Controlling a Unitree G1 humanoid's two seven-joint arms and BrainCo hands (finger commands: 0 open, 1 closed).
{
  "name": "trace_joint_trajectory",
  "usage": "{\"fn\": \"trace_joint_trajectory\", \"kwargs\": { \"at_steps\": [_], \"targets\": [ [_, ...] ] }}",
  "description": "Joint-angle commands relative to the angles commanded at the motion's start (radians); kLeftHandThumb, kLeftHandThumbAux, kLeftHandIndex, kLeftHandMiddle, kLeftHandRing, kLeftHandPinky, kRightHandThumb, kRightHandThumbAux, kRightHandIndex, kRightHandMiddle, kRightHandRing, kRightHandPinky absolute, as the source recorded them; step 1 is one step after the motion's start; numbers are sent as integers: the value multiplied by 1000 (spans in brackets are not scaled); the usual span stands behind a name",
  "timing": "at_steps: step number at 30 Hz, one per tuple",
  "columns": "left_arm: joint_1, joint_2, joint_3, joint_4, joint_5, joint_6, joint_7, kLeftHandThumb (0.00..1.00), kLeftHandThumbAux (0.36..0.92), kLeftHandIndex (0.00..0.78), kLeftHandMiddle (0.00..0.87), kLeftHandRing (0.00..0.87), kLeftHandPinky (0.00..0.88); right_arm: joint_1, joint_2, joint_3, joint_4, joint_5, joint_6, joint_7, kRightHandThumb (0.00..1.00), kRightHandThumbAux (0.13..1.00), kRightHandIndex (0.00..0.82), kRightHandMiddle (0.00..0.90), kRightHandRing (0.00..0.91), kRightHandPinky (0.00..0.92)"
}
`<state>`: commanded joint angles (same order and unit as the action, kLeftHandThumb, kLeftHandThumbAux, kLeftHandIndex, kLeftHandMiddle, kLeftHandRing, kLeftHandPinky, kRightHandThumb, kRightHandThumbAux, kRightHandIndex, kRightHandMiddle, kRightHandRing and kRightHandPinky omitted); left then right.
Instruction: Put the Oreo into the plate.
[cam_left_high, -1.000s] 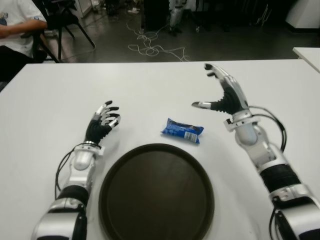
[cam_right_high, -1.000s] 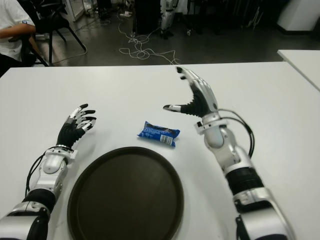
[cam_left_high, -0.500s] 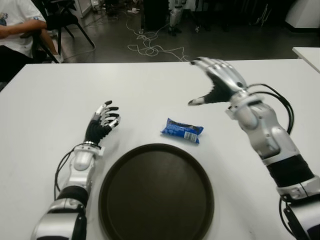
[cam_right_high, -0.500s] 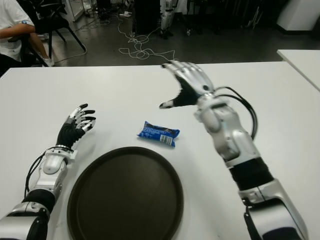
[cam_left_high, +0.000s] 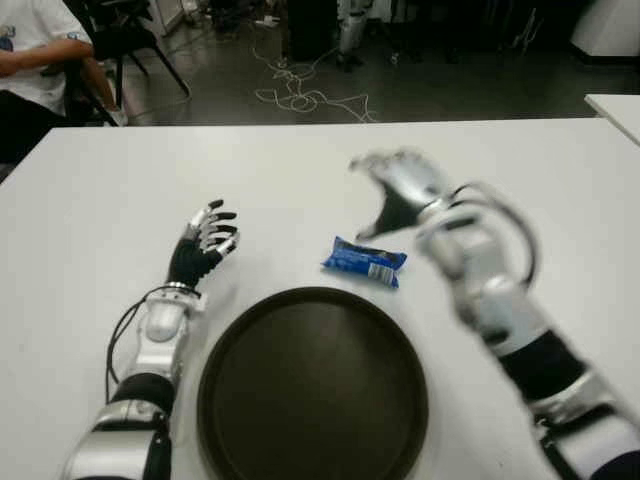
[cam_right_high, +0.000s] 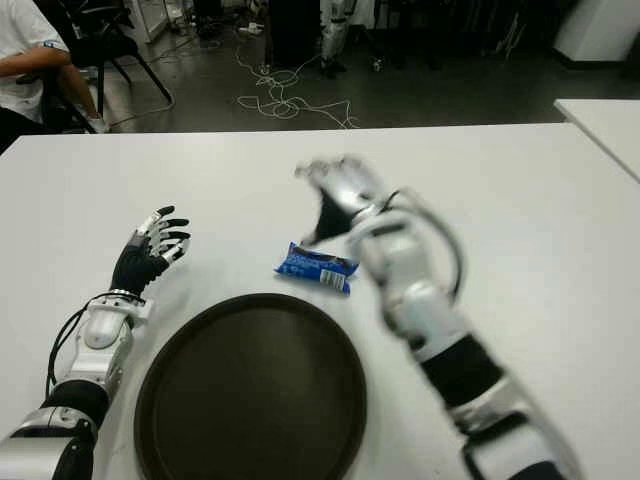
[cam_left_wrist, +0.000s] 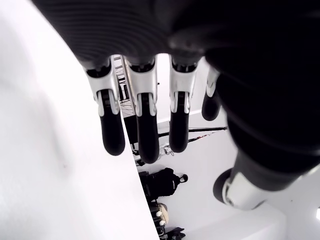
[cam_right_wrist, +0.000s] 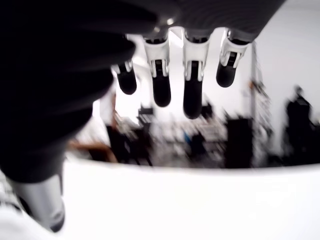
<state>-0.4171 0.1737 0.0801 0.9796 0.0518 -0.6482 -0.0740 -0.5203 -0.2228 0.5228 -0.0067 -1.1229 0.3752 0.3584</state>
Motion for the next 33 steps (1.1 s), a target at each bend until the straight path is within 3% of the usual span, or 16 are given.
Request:
{"fn": "trace_joint_trajectory", "kwargs": {
  "at_steps": [4,9,17,26,33],
  "targets": [
    [10,0,0,-17,-2,9,-3,352,722,130,260,281,301,6,22,27,13,-67,41,-10,0,728,242,257,301,369],
    [16,-3,2,-31,-9,19,-8,358,727,132,261,283,305,5,35,46,12,-94,53,7,0,719,283,283,329,409],
    [22,-1,1,-43,-11,20,-17,371,737,129,255,277,299,7,48,65,22,-103,55,14,0,687,321,312,360,422],
    [24,-3,-2,-53,-6,23,-9,351,730,127,257,279,299,28,62,67,26,-102,36,-69,0,664,350,341,394,448],
    [25,-9,3,-58,-21,30,-21,400,730,125,255,281,297,36,74,68,24,-96,37,-91,0,661,371,370,423,480]
  ]
}}
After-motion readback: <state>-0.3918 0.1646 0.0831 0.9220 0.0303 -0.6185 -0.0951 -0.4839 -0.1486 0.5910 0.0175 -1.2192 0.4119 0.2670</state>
